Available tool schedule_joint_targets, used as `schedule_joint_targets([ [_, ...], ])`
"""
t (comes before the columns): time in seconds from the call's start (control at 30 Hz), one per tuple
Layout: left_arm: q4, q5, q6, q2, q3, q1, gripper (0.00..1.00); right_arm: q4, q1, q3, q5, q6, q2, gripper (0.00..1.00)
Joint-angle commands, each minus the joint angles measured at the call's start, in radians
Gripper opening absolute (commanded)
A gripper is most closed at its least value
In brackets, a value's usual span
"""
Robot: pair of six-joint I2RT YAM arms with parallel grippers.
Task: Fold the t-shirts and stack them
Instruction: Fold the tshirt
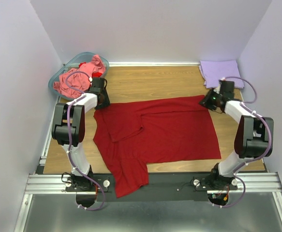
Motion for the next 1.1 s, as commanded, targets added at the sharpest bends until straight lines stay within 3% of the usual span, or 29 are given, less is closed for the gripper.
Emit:
schedule_joint_targets([
  [0.0, -0.014, -0.043, 0.027, -0.041, 0.018, -0.01, 0.57, -0.027, 0.162, 0.063, 0.055, -0.105, -0.032, 0.33],
  [0.23, -0.013, -0.075, 0.049, -0.147, 0.004, -0.045, 0.65, -0.073, 0.452, 0.19, 0.07, -0.379, 0.089, 0.34],
  [0.43, -0.016, -0.146, 0.065, -0.28, -0.047, -0.108, 0.66, -0.119, 0.667, 0.32, 0.12, -0.514, 0.217, 0.34],
  [0.77, -0.005, -0.16, 0.059, -0.457, -0.28, -0.12, 0.67, -0.127, 0.777, 0.396, 0.124, -0.54, 0.321, 0.34],
  [1.07, -0.002, -0.16, 0.061, -0.443, -0.263, -0.119, 0.67, -0.128, 0.784, 0.433, 0.13, -0.563, 0.379, 0.34],
])
